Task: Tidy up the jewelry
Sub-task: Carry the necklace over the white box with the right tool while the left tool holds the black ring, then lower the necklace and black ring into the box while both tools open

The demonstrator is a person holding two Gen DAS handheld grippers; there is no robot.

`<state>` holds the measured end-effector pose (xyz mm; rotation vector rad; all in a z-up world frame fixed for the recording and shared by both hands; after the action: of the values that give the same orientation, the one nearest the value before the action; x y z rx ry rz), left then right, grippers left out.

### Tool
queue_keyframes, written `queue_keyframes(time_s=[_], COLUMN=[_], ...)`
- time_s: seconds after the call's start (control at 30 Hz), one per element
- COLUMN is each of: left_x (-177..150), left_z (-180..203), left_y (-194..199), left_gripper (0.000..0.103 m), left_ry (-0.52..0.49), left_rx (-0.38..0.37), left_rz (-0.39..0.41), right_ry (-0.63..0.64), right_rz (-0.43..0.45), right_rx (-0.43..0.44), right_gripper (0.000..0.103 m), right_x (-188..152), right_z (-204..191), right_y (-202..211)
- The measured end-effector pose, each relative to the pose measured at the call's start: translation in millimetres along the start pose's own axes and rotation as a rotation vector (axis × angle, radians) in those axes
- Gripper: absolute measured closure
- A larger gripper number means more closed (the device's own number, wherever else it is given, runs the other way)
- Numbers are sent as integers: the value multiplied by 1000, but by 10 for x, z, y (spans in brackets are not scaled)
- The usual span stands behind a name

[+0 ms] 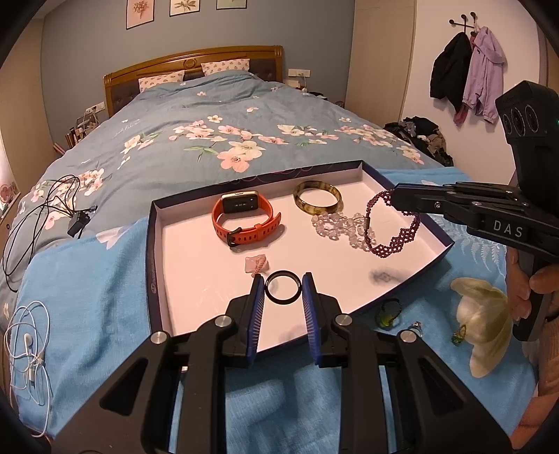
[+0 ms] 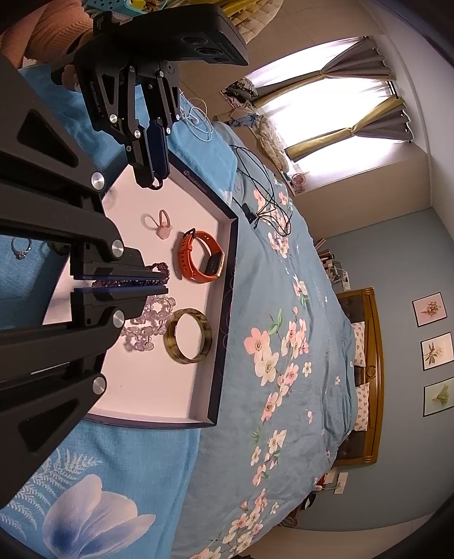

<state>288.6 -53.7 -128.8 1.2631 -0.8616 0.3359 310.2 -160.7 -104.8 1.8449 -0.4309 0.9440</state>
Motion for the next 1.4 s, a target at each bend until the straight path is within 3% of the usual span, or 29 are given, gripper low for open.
queue_keyframes(time_s=[0.5,1.03,1.3,1.4], left_x=[-4,15,29,35], left_z=[-115,-244,-275,-296], left_y=[-295,-635,-703,-671], left_gripper=[81,81,80,73], left_ry=[14,52,84,94], left_rx=[1,19,-6,-6], left_rz=[-62,-116,-118,-107], right_ry=[-38,-92,-112,-110], right_rz=[-55,-90,-85,-72], right_rx=[15,-41,-53,-47], right_gripper=[102,102,90,89], right_x=[-38,-62,-64,-55], right_z=[68,321,366,346], right_y=[-259,-481,-447,-370])
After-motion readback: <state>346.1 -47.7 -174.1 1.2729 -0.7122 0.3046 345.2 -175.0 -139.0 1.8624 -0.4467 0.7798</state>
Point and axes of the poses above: each gripper's, at about its wrist camera, not at the fingertips, and y roughly against the way its jaws point, z to its right, x to its top, the point moved 10 cm from there along -y, roughly the way its jaws point, and after that the axes turned 2 degrees about -x, right-handed, at the moved point
